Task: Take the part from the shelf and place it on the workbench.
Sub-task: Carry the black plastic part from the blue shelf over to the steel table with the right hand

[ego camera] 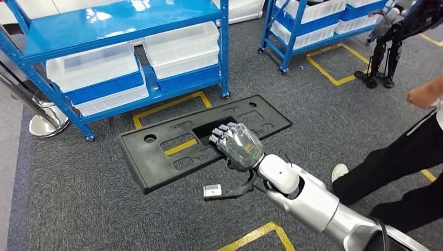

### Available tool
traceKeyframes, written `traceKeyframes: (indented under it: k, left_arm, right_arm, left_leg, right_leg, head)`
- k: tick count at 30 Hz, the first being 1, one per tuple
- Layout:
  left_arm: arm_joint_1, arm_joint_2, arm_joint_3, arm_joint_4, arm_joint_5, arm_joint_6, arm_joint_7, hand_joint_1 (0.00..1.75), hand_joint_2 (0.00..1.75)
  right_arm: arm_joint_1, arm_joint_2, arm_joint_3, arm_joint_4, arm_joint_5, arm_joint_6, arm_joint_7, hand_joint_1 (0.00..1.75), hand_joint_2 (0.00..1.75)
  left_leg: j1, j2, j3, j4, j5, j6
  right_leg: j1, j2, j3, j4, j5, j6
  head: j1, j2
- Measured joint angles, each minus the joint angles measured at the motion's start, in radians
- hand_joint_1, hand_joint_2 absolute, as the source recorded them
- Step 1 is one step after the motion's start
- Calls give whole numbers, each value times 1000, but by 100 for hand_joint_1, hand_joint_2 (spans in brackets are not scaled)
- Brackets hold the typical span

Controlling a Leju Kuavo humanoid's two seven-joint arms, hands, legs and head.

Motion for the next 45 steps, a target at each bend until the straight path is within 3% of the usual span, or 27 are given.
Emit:
traceKeyframes:
  k: [2,4,5,7,9,10,12,14,16,18,19,20,21,23,25,27,29,31,33,34,35,36,38,40,41,43,45]
  left_arm:
    - [-4,6,12,0,9,-2,5,0,175]
    - [-8,12,23,0,18,-5,8,0,175]
    - [-11,16,29,0,23,-7,9,0,175]
    - [-17,24,39,1,32,-12,10,0,175]
    - [-25,33,50,1,40,-16,13,0,175]
    - [-29,37,55,1,44,-18,16,0,175]
    - [-38,43,63,1,53,-24,26,0,175]
    - [-49,49,71,2,61,-31,37,0,175]
    - [-54,55,79,2,68,-37,45,0,175]
    - [-57,60,85,2,74,-42,50,0,175]
    - [-59,62,86,2,75,-44,52,0,175]
    - [-63,63,89,2,76,-45,53,0,175]
    - [-66,64,91,2,76,-46,54,0,175]
    - [-72,65,96,2,77,-48,56,0,175]
    - [-75,67,99,2,80,-52,58,0,175]
    - [-81,70,101,2,84,-58,59,0,175]
    - [-89,74,101,2,90,-64,60,0,175]
    - [-92,79,101,2,93,-68,61,0,175]
    - [-93,83,101,2,96,-71,61,0,175]
    - [-93,84,101,2,96,-73,60,0,175]
    - [-94,84,101,2,97,-75,59,0,175]
    - [-95,84,101,2,97,-76,58,0,175]
    - [-96,84,100,2,98,-76,56,0,175]
    - [-96,82,99,2,101,-75,53,0,175]
    - [-96,81,99,2,103,-74,51,0,175]
    - [-97,79,98,2,106,-74,47,0,175]
    - [-98,77,97,2,109,-76,45,0,175]
  right_arm:
    - [-19,15,14,11,-6,5,-1,175,175]
    - [-30,28,27,22,-13,11,-4,175,175]
    - [-35,35,33,28,-17,13,-4,175,175]
    - [-49,51,44,38,-24,17,-9,175,175]
    - [-66,69,55,47,-32,21,-15,175,175]
    - [-73,78,62,51,-35,22,-17,175,175]
    - [-81,94,75,62,-38,26,-17,175,175]
    - [-91,109,92,74,-39,29,-16,175,175]
    - [-104,127,108,89,-39,30,-15,175,175]
    - [-109,144,125,103,-39,31,-14,175,175]
    - [-110,151,132,109,-39,31,-15,175,175]
    - [-111,155,138,114,-40,32,-15,175,175]
    - [-113,159,143,118,-40,32,-14,175,175]
    - [-124,165,149,123,-40,32,-14,175,175]
    - [-135,173,155,128,-40,32,-14,175,175]
    - [-142,179,161,134,-40,35,-12,175,175]
    - [-149,187,167,142,-39,38,-5,175,175]
    - [-156,200,171,150,-36,41,1,175,175]
    - [-161,211,178,159,-33,46,4,175,175]
    - [-162,213,182,164,-30,48,6,175,175]
    - [-163,213,185,169,-27,50,9,175,175]
    - [-164,214,188,173,-23,50,13,175,175]
    - [-171,216,191,178,-10,51,19,175,175]
    - [-183,216,194,182,6,53,22,175,175]
    - [-188,214,196,183,15,56,24,175,175]
    - [-194,204,199,186,34,62,29,175,175]
    - [-205,193,201,192,58,67,35,175,175]
  left_leg:
    - [0,-19,-52,126,-64,-1]
    - [0,-23,-62,159,-61,2]
    - [0,-27,-39,118,-33,5]
    - [1,-66,30,-16,26,16]
    - [0,-102,67,-96,46,23]
    - [-1,-104,69,-104,44,24]
    - [0,-80,72,-113,55,32]
    - [5,-55,72,-126,71,45]
    - [3,-29,67,-130,78,53]
    - [1,-1,61,-128,78,54]
    - [0,12,60,-126,78,54]
    - [-1,23,59,-125,77,53]
    - [-2,34,59,-122,76,51]
    - [-6,53,58,-118,71,45]
    - [-10,72,59,-116,68,36]
    - [-11,85,61,-114,63,26]
    - [-6,51,51,-82,38,13]
    - [-1,-3,7,19,-21,4]
    - [0,-21,-50,142,-73,-1]
    - [2,-23,-65,171,-74,-3]
    - [5,-24,-61,159,-53,-6]
    - [9,-29,-41,112,-17,-8]
    - [20,-71,14,-18,48,-14]
    - [24,-111,40,-82,62,-11]
    - [22,-114,40,-85,58,-6]
    - [22,-90,40,-90,64,10]
    - [21,-63,41,-97,71,27]
  right_leg:
    - [3,21,-11,1,8,-6]
    - [5,43,-20,2,16,-5]
    - [5,56,-24,3,19,-3]
    - [6,78,-30,6,26,3]
    - [5,99,-38,8,33,14]
    - [4,109,-41,7,38,22]
    - [2,122,-46,3,46,36]
    - [7,85,-66,35,21,44]
    - [8,30,-115,145,-49,48]
    - [7,11,-156,255,-95,53]
    - [7,7,-153,264,-92,54]
    - [7,2,-131,235,-73,52]
    - [9,-7,-91,173,-45,48]
    - [19,-45,-17,43,-9,33]
    - [29,-59,5,-6,-4,20]
    - [28,-37,4,-10,3,11]
    - [21,-18,6,-19,10,0]
    - [17,2,5,-24,15,-8]
    - [16,26,2,-22,17,-10]
    - [15,39,2,-20,17,-10]
    - [13,52,2,-17,17,-9]
    - [12,65,1,-13,16,-7]
    - [9,91,-5,-1,13,2]
    - [8,116,-20,10,15,18]
    - [7,129,-27,11,19,27]
    - [4,140,-36,10,25,41]
    - [6,92,-61,56,-4,47]
  head:
    - [0,0]
    - [0,0]
    - [0,0]
    - [0,0]
    - [0,0]
    - [0,0]
    - [0,0]
    - [2,0]
    - [4,0]
    - [4,0]
    - [4,0]
    - [4,0]
    - [4,0]
    - [4,0]
    - [4,0]
    - [4,0]
    - [3,0]
    - [3,0]
    - [3,0]
    - [3,0]
    - [3,0]
    - [3,0]
    - [3,0]
    - [4,0]
    - [4,0]
    - [4,0]
    - [6,0]
